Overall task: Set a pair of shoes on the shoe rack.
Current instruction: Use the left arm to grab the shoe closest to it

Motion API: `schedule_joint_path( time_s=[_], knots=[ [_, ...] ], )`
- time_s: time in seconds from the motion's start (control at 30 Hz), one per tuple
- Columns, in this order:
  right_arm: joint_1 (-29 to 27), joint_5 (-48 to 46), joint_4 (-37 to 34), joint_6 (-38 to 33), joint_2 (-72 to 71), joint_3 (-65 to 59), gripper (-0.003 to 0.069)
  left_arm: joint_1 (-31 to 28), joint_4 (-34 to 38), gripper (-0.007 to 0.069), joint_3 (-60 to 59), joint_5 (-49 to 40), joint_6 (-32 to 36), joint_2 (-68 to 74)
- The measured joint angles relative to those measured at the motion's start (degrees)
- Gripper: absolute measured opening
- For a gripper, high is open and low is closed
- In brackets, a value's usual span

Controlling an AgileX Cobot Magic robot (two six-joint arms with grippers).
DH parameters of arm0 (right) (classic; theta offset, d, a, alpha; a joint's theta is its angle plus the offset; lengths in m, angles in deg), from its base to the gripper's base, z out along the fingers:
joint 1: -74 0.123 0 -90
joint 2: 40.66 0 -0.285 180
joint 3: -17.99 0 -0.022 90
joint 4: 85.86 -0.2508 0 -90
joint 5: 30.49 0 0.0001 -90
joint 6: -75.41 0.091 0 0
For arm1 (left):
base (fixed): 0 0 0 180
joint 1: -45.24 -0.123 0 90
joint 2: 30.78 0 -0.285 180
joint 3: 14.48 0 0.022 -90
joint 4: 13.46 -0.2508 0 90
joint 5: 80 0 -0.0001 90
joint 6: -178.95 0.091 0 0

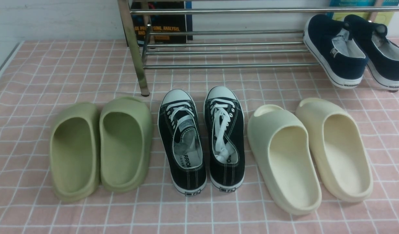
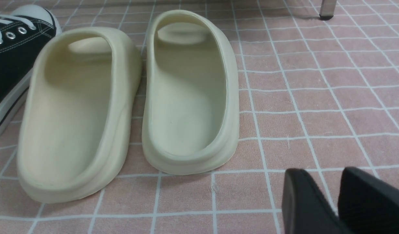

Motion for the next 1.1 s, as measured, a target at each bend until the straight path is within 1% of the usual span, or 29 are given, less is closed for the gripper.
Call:
schedule_joint_path(
  time_s=[0.07,0.1,0.13,0.17,0.2,0.23,0.37,0.4,0.47,0.5,0.6,0.63,0.67,0.73,0.77,0.87,0.93,1.0,1.07,1.1],
  knots=[
    [0.0,0.0,0.0,0.0,0.0,0.0,0.0196,0.0,0.0,0.0003,5.9,-7.4,2.9,5.1],
    [0.0,0.0,0.0,0.0,0.0,0.0,0.0197,0.0,0.0,0.0002,6.4,-8.1,3.1,5.6],
    [0.0,0.0,0.0,0.0,0.0,0.0,0.0199,0.0,0.0,0.0002,9.5,-12.9,4.8,10.9],
    [0.0,0.0,0.0,0.0,0.0,0.0,0.0199,0.0,0.0,0.0002,9.8,-12.9,4.8,11.5],
    [0.0,0.0,0.0,0.0,0.0,0.0,0.0202,0.0,0.5,0.0002,11.4,-14.9,5.2,16.8],
    [0.0,0.0,0.0,0.0,0.0,0.0,0.0202,0.0,0.6,0.0002,11.5,-14.9,5.2,17.3],
    [0.0,0.0,0.0,0.0,0.0,0.0,0.0209,0.2,5.2,0.0002,12.3,-16.0,0.7,30.6],
    [0.0,0.0,0.0,0.0,0.0,0.0,0.0209,0.2,5.3,0.0002,12.5,-16.3,0.6,31.2],
    [0.0,0.0,0.0,0.0,0.0,0.0,0.021,1.1,6.0,0.0002,14.3,-20.0,0.5,35.9],
    [0.0,0.0,0.0,0.0,0.0,0.0,0.0213,3.3,6.2,0.0002,17.3,-26.3,1.0,41.1],
    [0.0,0.0,0.0,0.0,0.0,0.0,0.0216,8.1,6.3,0.0002,23.7,-35.9,2.7,49.4],
    [0.0,0.0,0.0,0.0,0.0,0.0,0.0218,11.0,6.3,0.0003,26.5,-40.1,3.9,53.0],
    [0.0,0.0,0.0,0.0,0.0,0.0,0.0218,11.4,6.2,0.0003,27.4,-40.5,4.1,53.6],
    [0.0,0.0,0.0,0.0,0.0,0.0,0.0221,16.0,5.8,0.0006,32.0,-44.5,4.8,61.1],
    [0.0,0.0,0.0,0.0,0.0,0.0,0.0222,16.7,5.8,0.0006,32.3,-44.6,4.8,61.6],
    [0.0,0.0,0.0,0.0,0.0,0.0,0.0228,21.2,4.9,0.002,37.1,-45.5,4.1,69.7],
    [0.0,0.0,0.0,0.0,0.0,0.0,0.023,23.2,4.7,0.0047,39.2,-45.5,2.9,74.1],
    [0.0,0.0,0.0,0.0,0.0,0.0,0.0232,24.9,4.4,0.0097,41.3,-45.6,2.3,77.5],
    [0.0,0.0,0.0,0.0,0.0,0.0,0.0235,26.7,3.6,0.0187,43.7,-46.1,2.2,80.8],
    [0.0,0.0,0.0,0.0,0.0,0.0,0.0237,27.8,2.5,0.0256,45.4,-46.5,2.2,82.9]
  ],
)
